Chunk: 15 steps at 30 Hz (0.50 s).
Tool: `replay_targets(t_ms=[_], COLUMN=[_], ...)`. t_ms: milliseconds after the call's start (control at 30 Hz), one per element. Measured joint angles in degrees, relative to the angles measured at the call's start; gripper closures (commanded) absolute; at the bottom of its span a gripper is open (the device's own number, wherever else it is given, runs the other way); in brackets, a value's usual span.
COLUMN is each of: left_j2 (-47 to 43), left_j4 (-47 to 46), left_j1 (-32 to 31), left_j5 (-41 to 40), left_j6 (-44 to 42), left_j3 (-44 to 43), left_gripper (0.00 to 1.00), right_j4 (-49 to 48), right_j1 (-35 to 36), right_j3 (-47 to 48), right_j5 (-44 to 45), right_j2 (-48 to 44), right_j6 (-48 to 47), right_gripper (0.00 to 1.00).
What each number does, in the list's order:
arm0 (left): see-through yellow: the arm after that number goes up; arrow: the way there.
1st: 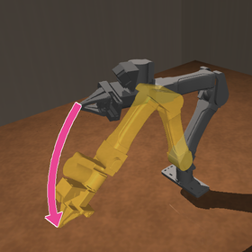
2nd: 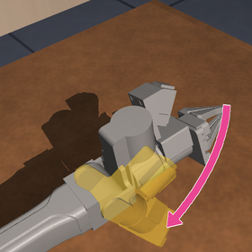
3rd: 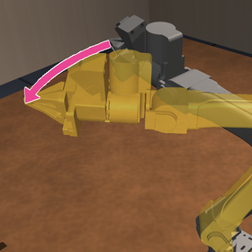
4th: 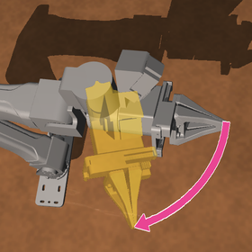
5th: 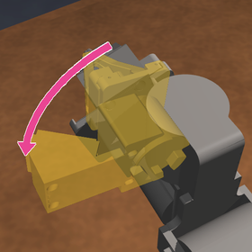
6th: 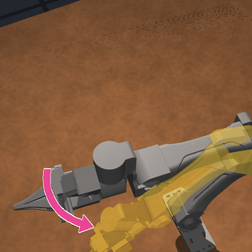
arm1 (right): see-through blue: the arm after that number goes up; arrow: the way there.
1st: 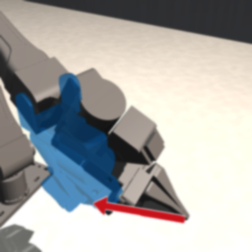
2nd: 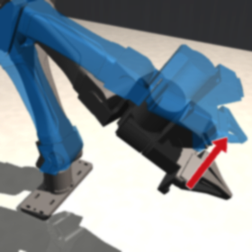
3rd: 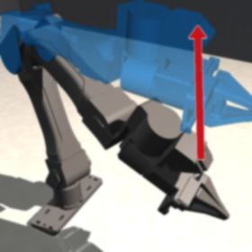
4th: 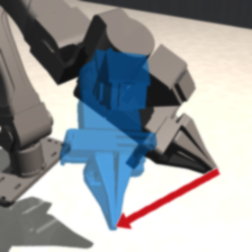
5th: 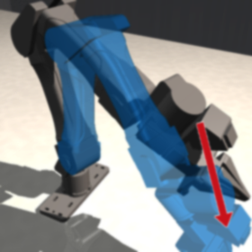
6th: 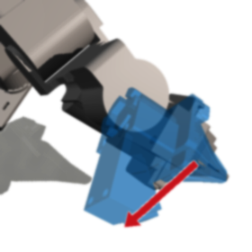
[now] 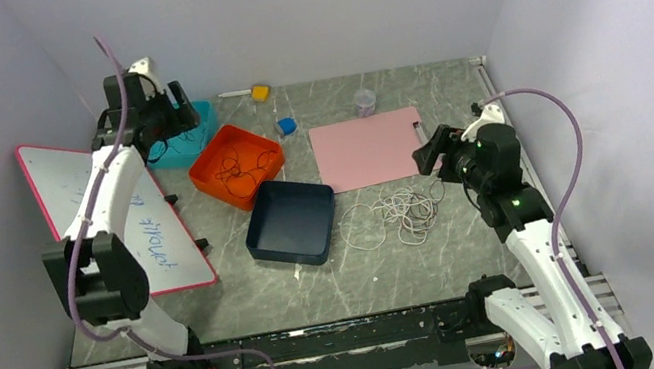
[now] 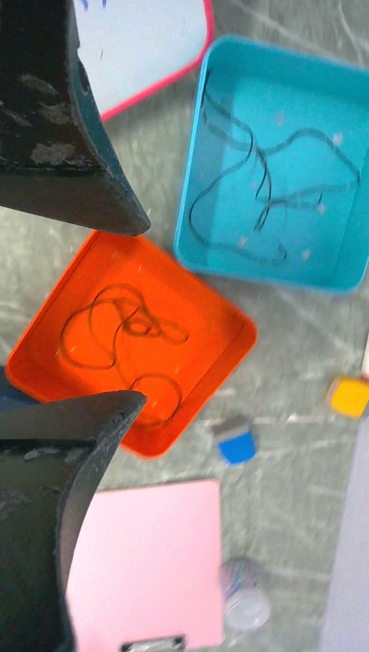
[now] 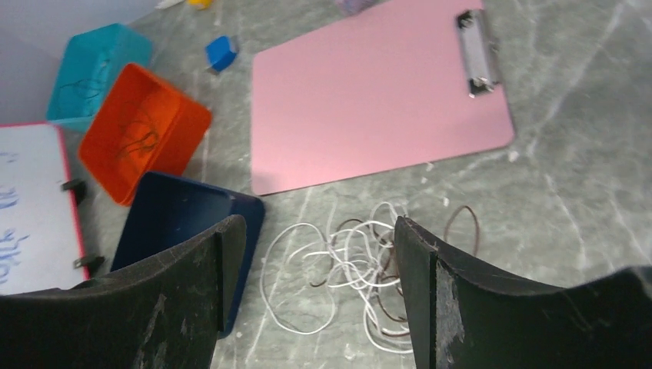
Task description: Untangle the cables
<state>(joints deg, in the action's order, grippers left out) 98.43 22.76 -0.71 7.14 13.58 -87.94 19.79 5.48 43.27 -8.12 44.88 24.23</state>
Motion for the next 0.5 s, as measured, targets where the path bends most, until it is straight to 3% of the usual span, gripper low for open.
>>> replay_targets(t_ms=[200, 400, 500], left_j2=[-8.57, -14.6, -15.56], left_j4=[-2.32, -5.05, -5.62], left_j1=[-10.49, -20.11, -23.15], left_j5=[0.2, 1.81, 1.99], left_j6=[1.25, 4.26, 5.57], left_j3=[7.61, 16.92, 18.88], left_gripper=[0.25, 0.28, 0.29], right_j4=[4.66, 10.88, 13.81], right_j1=[0.0, 0.0, 0.0], right_j3=[0.28, 0.87, 0.79], right_j5=[7.96, 12.22, 14.12], right_j2=[1.92, 5.68, 6.71], right_j6=[2.19, 4.07, 5.05], right_gripper=[0.24, 0.37, 0.39])
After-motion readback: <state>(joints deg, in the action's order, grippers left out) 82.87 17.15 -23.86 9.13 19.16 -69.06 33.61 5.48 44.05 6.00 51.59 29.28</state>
